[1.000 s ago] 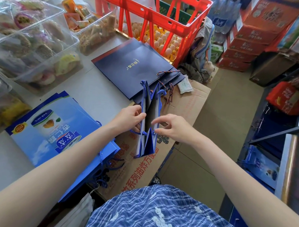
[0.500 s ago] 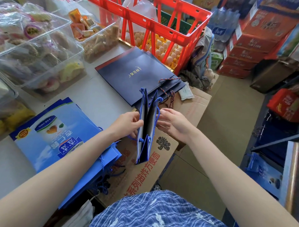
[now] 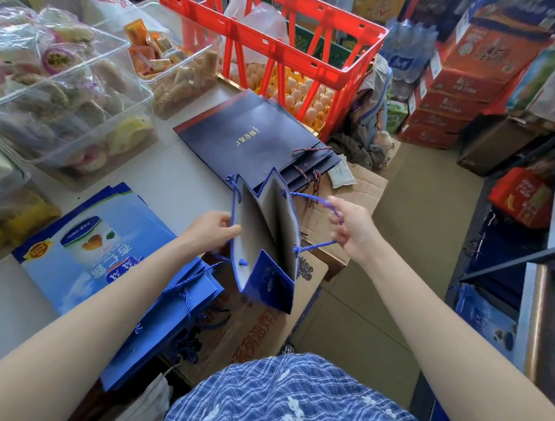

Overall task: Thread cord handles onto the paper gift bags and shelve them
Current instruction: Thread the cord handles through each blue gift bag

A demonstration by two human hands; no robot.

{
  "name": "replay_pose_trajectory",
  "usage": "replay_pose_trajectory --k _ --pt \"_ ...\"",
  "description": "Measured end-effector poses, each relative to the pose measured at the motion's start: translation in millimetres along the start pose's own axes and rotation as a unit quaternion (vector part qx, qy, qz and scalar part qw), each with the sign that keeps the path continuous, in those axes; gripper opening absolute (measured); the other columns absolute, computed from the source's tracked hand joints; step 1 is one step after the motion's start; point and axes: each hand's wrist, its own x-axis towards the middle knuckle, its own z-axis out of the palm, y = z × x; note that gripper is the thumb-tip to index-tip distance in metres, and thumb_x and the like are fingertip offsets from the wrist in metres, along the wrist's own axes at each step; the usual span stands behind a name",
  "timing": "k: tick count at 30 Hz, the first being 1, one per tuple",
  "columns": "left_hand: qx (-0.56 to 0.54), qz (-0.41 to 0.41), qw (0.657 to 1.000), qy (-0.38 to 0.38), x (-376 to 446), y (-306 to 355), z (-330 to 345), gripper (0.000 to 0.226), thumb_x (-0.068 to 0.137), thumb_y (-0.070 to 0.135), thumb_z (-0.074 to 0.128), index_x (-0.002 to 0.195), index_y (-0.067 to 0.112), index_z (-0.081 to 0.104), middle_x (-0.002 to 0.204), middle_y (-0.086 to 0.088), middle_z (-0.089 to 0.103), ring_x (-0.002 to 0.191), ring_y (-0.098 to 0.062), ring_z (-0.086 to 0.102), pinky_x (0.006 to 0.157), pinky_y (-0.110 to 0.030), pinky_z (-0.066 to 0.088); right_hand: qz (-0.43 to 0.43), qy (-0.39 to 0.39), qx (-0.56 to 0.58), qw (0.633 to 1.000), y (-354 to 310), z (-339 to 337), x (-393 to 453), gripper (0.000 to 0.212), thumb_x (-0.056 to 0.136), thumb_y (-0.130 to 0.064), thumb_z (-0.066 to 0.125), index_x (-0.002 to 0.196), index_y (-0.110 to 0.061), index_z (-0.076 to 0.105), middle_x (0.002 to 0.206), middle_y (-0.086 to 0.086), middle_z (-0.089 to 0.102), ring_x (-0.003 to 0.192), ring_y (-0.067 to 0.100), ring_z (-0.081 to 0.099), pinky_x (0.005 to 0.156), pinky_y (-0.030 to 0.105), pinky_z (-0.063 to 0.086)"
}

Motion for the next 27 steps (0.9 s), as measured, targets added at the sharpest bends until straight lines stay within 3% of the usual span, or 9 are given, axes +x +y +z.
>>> replay_pose_trajectory --k 3,6,9,12,15,20,23,26,27 --pt "-0.16 0.0 0.987 -0.031 -2 25 7 0.018 0.092 0.023 0.055 0.078 0.014 0.048 0.063 0.0 0.041 0.041 -0.007 0.036 0.038 -0.013 0.029 -0.039 -0.085 -0.096 0.991 -6 15 -7 0.009 0.094 -0.008 0.053 0.091 -0.008 0.061 0.039 -0.011 0.032 0.031 0.001 0.021 0.03 0.013 0.016" --pt "-0.351 -0.04 0.935 -0.038 -4 36 -2 0.015 0.095 0.024 0.051 0.087 0.013 0.047 0.065 0.0 0.043 0.036 -0.002 0.031 0.037 -0.012 0.022 -0.073 -0.093 -0.11 0.987 -14 18 -8 0.018 0.095 0.0 0.043 0.105 -0.006 0.057 0.055 0.001 0.049 0.031 0.002 0.023 0.032 0.014 0.017" --pt "-0.362 -0.047 0.926 -0.094 -9 42 -11 0.016 0.097 0.01 0.043 0.082 0.007 0.05 0.051 0.0 0.048 0.03 -0.001 0.03 0.034 -0.01 0.021 -0.108 -0.058 -0.254 0.959 -15 21 -3 0.03 0.093 -0.012 0.053 0.123 -0.013 0.051 0.076 0.004 0.056 0.037 0.002 0.031 0.036 0.015 0.025" --pt "-0.341 -0.026 0.93 -0.138 -17 51 -10 0.02 0.097 0.01 0.043 0.089 0.009 0.062 0.047 0.005 0.048 0.036 -0.001 0.035 0.038 -0.009 0.029 -0.187 -0.074 -0.439 0.876 -11 32 -4 0.055 0.084 -0.038 0.067 0.133 -0.034 0.044 0.086 -0.007 0.051 0.067 0.004 0.048 0.061 0.018 0.038" --pt "-0.388 -0.008 0.91 -0.148 -18 55 -6 0.022 0.097 0.007 0.04 0.086 0.015 0.056 0.051 0.006 0.048 0.042 -0.004 0.035 0.041 -0.011 0.033 -0.214 -0.132 -0.48 0.84 -4 39 -7 0.081 0.075 -0.041 0.075 0.142 -0.041 0.03 0.099 0.001 0.047 0.094 0.012 0.051 0.082 0.018 0.035" --pt "-0.504 0.026 0.842 -0.189 -21 47 -10 0.015 0.09 0.009 0.041 0.084 0.016 0.053 0.053 0.008 0.038 0.043 -0.004 0.028 0.043 -0.014 0.03 -0.219 -0.116 -0.485 0.839 8 40 -1 0.094 0.072 -0.033 0.077 0.144 -0.045 0.018 0.125 0.011 0.051 0.113 0.022 0.049 0.091 0.024 0.035" --pt "-0.598 0.065 0.775 -0.194 -23 45 -16 0.003 0.069 0.017 0.061 0.072 0.016 0.061 0.051 0.009 0.032 0.043 -0.004 0.027 0.046 -0.016 0.025 -0.239 -0.106 -0.455 0.851 6 44 -2 0.083 0.078 -0.02 0.071 0.144 -0.039 0.024 0.112 0.005 0.057 0.09 0.015 0.054 0.08 0.019 0.036" --pt "-0.711 0.078 0.682 -0.151 -20 40 -30 0.007 0.059 0.012 0.064 0.064 0.016 0.062 0.05 0.008 0.031 0.043 -0.005 0.027 0.045 -0.016 0.025 -0.221 -0.056 -0.476 0.849 2 25 2 0.074 0.081 -0.001 0.055 0.142 -0.036 0.031 0.106 0.017 0.062 0.075 0.02 0.053 0.066 0.023 0.036" --pt "-0.724 0.071 0.674 -0.132 -19 38 -34 0.008 0.058 0.012 0.064 0.065 0.016 0.063 0.05 0.008 0.032 0.043 -0.005 0.027 0.043 -0.016 0.026 -0.212 -0.038 -0.472 0.855 1 18 3 0.073 0.081 0.001 0.052 0.141 -0.035 0.031 0.107 0.02 0.062 0.075 0.023 0.052 0.064 0.023 0.035"
